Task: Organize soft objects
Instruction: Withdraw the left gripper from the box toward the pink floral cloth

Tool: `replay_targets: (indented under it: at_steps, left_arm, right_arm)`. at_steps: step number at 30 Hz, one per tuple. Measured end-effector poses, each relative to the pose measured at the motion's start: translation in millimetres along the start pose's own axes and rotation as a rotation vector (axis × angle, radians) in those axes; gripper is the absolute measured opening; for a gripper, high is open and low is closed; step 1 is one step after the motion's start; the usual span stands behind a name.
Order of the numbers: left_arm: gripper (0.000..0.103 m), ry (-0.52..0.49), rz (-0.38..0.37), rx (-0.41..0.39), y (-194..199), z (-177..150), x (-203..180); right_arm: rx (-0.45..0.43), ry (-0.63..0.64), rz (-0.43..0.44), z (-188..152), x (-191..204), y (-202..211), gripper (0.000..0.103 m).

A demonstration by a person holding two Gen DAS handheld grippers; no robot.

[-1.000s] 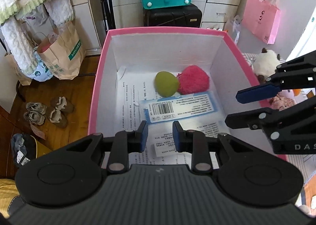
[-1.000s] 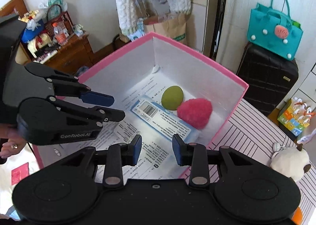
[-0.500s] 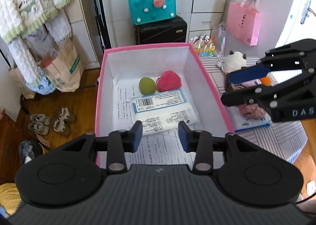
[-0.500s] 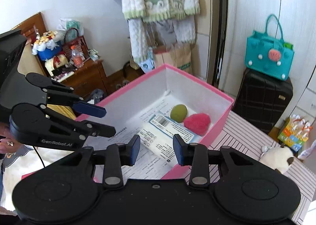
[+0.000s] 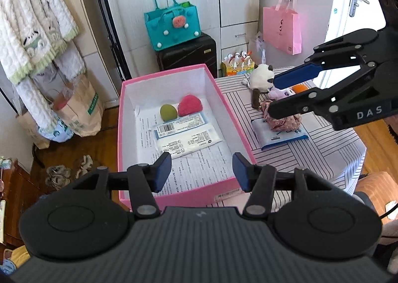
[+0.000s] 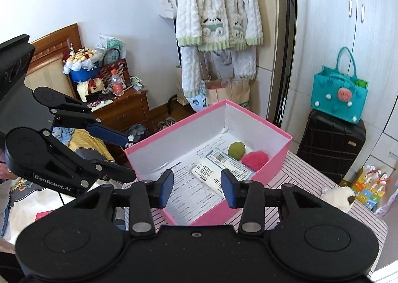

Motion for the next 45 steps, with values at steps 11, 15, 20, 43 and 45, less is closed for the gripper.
replay_targets:
  at_steps: [11,15,20,43,45]
  left_arm:
    - [0.062,-0.065,0.027,-0.068,38,-7,-35]
    - [0.064,-0.09,0.01,-0.087,46,-12,-52]
    - [0.066,-0.11,-0.013,-0.121,54,-20,-71]
    - [0.08,-0.057,-0.016,-0.311,-26,-28,-130]
    - [0.081,-0.064,-0.009,-0.309,-38,-23,-134]
  right_arm:
    - [-0.067,0.059,-0.015,-14,8,54,0.056]
    - [-0.08,0.067,-0.026,-25,7,68,0.059]
    - [-0.085,0.057,-0.001,-43,8,84,0.065]
    - [-0.081,-0.13,-0.073,-168,-65,83,0.069]
    - [-0.086,-0.146,-0.084,-172,-77,79,0.069]
Point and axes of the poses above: each gripper's, at about its wrist camera, not at the fingertips, and y roughly against the way its jaws point, x to its left, z to its top, the point moved 8 cm from there along -y, roughly the way its jaws point, and after that the axes turned 10 degrees about -y, right-handed, at the moved point
